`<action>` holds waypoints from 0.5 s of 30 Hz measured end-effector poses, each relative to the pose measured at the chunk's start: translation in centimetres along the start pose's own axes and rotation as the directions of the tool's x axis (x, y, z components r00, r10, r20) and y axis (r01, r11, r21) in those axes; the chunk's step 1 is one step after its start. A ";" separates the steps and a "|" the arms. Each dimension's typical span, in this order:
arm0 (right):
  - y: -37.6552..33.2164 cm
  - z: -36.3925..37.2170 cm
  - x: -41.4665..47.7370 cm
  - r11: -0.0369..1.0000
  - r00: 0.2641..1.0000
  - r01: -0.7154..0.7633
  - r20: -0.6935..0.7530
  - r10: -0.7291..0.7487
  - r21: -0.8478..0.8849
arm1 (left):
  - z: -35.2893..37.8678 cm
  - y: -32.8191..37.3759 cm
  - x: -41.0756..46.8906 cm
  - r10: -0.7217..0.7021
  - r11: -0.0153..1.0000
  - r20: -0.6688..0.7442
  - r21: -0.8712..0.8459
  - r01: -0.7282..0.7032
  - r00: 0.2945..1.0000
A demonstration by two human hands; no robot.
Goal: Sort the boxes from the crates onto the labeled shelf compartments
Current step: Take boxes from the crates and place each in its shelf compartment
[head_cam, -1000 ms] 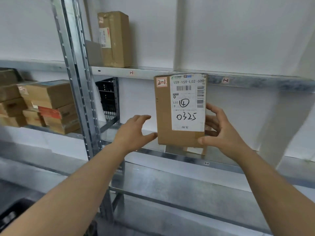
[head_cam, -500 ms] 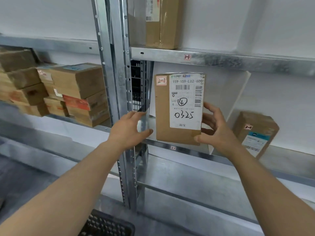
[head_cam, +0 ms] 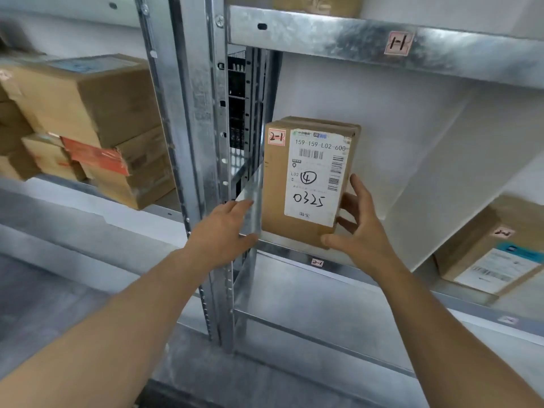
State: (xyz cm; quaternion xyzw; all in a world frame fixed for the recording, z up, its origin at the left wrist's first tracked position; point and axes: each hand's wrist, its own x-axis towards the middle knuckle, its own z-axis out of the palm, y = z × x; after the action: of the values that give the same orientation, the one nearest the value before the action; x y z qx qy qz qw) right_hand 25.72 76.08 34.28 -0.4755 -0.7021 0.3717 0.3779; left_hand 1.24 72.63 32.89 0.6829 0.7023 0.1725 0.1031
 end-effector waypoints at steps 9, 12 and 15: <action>7.0 3.5 7.4 0.996 0.995 -0.092 0.033 0.091 0.022 | 4.1 -0.3 7.6 -0.119 0.802 0.121 -0.574 0.167 0.985; 8.8 4.3 9.2 0.993 0.988 -0.117 0.100 0.116 0.008 | 5.9 -1.0 9.4 -0.165 0.759 0.121 -0.618 0.205 0.979; 10.6 5.0 10.5 0.992 0.983 -0.123 0.140 0.122 -0.005 | 7.3 -1.4 10.5 -0.212 0.751 0.125 -0.614 0.243 0.969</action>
State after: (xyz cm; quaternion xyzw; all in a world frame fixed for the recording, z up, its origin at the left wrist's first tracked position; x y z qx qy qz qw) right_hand 22.66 88.10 24.65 -0.4898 -0.6955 0.4281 0.3050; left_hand 2.22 83.82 26.58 0.5232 0.6803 0.3656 0.3603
